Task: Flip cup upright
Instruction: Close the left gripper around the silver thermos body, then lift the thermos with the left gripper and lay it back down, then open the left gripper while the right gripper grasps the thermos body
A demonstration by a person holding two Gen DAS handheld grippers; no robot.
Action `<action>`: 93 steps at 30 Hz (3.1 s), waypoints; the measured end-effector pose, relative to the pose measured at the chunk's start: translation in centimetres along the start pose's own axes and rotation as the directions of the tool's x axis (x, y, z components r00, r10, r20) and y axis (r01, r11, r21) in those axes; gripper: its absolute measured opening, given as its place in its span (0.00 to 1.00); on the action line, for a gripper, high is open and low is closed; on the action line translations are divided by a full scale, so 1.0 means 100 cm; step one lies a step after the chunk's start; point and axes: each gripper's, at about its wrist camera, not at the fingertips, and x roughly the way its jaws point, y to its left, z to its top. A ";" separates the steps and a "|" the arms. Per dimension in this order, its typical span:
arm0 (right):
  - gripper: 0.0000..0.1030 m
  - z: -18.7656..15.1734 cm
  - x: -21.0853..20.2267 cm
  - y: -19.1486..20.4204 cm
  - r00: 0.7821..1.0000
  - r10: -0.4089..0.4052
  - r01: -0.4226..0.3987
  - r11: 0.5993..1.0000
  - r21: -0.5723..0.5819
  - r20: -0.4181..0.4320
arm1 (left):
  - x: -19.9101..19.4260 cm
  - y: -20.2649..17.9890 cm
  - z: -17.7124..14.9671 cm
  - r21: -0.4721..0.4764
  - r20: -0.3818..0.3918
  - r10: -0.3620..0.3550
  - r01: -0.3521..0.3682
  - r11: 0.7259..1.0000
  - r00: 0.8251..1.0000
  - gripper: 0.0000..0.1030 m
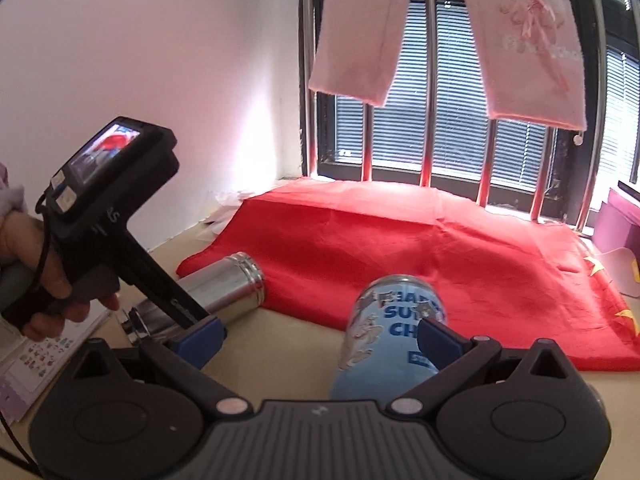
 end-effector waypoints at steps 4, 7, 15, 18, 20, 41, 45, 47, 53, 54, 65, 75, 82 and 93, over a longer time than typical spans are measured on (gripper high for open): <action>1.00 0.001 0.005 0.002 1.000 -0.001 0.001 1.000 0.004 -0.007 | 0.007 0.000 -0.005 -0.004 -0.005 -0.011 0.011 1.000 1.000 0.61; 1.00 0.003 0.008 0.003 1.000 -0.011 0.011 1.000 -0.003 -0.014 | 0.002 0.002 -0.010 -0.014 0.026 -0.045 0.046 0.999 0.999 0.61; 1.00 0.002 0.006 0.006 1.000 -0.012 0.011 1.000 -0.013 -0.012 | -0.026 0.001 -0.027 0.021 0.106 -0.023 0.020 1.000 0.994 0.61; 1.00 0.002 0.002 0.010 1.000 -0.008 0.008 1.000 -0.016 -0.009 | -0.040 0.000 -0.033 0.037 0.138 -0.009 0.004 0.999 0.990 0.61; 1.00 0.003 -0.004 0.012 1.000 -0.005 0.005 1.000 -0.019 -0.001 | -0.051 0.000 -0.037 0.040 0.157 0.002 -0.008 0.999 0.988 0.61; 1.00 -0.021 -0.133 0.045 0.998 0.019 -0.014 0.998 -0.061 0.067 | -0.182 -0.049 -0.147 0.108 0.273 0.057 -0.089 0.990 0.960 0.61; 1.00 -0.042 -0.162 0.043 0.998 0.017 -0.013 0.998 -0.068 0.055 | -0.186 -0.072 -0.176 0.143 0.257 0.040 -0.079 0.987 0.966 0.61; 1.00 -0.055 -0.175 0.041 0.999 0.014 -0.011 0.997 -0.070 0.046 | -0.182 -0.084 -0.189 0.161 0.242 0.023 -0.064 0.985 0.970 0.61; 1.00 -0.094 -0.203 0.033 1.000 -0.025 0.025 0.998 -0.052 0.003 | -0.160 -0.123 -0.219 0.231 0.183 -0.016 -0.027 0.972 0.983 0.61; 1.00 -0.100 -0.207 0.031 0.999 -0.033 0.032 0.998 -0.048 -0.004 | -0.154 -0.129 -0.222 0.247 0.169 -0.022 -0.021 0.969 0.985 0.61; 1.00 -0.125 -0.227 0.008 0.996 -0.085 0.085 0.996 -0.008 -0.041 | -0.125 -0.157 -0.225 0.306 0.082 -0.081 0.053 0.950 0.993 0.62; 1.00 -0.125 -0.220 0.017 0.997 -0.060 0.059 0.998 -0.019 -0.055 | -0.150 -0.144 -0.233 0.288 0.164 -0.127 0.075 0.955 0.978 0.90; 1.00 -0.122 -0.214 0.033 0.996 -0.045 0.042 0.998 -0.039 -0.073 | -0.181 -0.111 -0.252 0.225 0.248 -0.125 0.069 0.972 0.961 0.95; 1.00 -0.104 -0.197 0.084 0.993 -0.032 0.025 0.998 -0.061 -0.114 | -0.206 -0.045 -0.286 0.149 0.348 -0.072 0.021 0.989 0.935 1.00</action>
